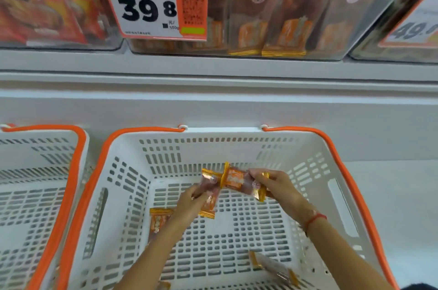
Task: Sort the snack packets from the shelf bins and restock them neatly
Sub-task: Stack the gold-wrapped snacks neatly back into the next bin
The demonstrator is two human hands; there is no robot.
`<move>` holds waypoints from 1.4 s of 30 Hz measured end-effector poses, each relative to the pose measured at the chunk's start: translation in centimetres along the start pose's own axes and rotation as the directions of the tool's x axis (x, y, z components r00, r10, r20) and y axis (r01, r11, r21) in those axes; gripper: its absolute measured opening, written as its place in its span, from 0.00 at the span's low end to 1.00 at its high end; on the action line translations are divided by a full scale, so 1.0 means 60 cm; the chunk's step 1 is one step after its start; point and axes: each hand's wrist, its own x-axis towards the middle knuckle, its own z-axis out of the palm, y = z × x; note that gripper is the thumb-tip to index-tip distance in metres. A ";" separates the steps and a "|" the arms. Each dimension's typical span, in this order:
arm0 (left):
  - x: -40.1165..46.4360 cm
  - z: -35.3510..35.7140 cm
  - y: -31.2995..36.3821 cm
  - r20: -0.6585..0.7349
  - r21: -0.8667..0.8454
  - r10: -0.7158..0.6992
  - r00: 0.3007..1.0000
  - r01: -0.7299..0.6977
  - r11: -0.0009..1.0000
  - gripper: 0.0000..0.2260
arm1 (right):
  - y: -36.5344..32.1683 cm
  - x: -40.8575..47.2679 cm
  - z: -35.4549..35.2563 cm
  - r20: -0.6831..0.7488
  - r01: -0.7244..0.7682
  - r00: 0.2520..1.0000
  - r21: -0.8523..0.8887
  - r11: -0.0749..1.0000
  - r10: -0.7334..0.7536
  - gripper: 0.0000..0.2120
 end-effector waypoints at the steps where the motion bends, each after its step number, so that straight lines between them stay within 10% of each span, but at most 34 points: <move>1: -0.011 -0.002 0.021 -0.027 -0.107 -0.008 1.000 0.005 0.994 0.10 | -0.021 -0.016 0.005 0.035 0.000 0.999 0.074 0.997 -0.002 0.08; 11: -0.141 -0.018 0.207 0.029 -0.544 0.189 0.982 -0.143 0.827 0.08 | -0.163 -0.153 0.019 0.048 0.246 0.962 0.287 0.926 -0.270 0.16; 18: -0.208 -0.024 0.266 0.016 -0.263 0.447 0.894 -0.428 0.865 0.09 | -0.283 -0.226 -0.048 0.197 0.609 0.789 -0.377 0.698 -0.582 0.14; 22: -0.228 -0.039 0.313 0.217 -0.051 0.449 0.867 -0.450 0.892 0.06 | -0.360 -0.248 -0.084 0.411 0.628 0.739 -0.707 0.326 -0.533 0.17; 27: -0.209 -0.045 0.349 0.318 -0.155 0.533 0.784 -0.511 0.845 0.10 | -0.399 -0.254 -0.064 0.303 0.742 0.629 -0.510 0.435 -0.716 0.18; 31: -0.232 -0.028 0.392 0.199 -0.187 0.601 0.774 -0.572 0.799 0.10 | -0.401 -0.251 -0.069 0.106 0.794 0.396 -0.539 0.282 -0.912 0.23; 34: -0.266 -0.010 0.402 0.164 -0.161 0.737 0.655 -0.720 0.675 0.17 | -0.407 -0.254 -0.085 0.137 0.796 0.505 -0.454 0.399 -0.852 0.28; 36: -0.258 -0.008 0.429 0.183 -0.062 0.773 0.608 -0.777 0.626 0.20 | -0.413 -0.259 -0.096 0.220 0.813 0.575 -0.261 0.520 -0.788 0.26; 42: -0.242 -0.078 0.517 0.071 0.594 0.884 0.463 -0.732 0.335 0.27 | -0.439 -0.254 -0.130 -0.005 0.897 0.423 -0.140 0.420 -0.906 0.22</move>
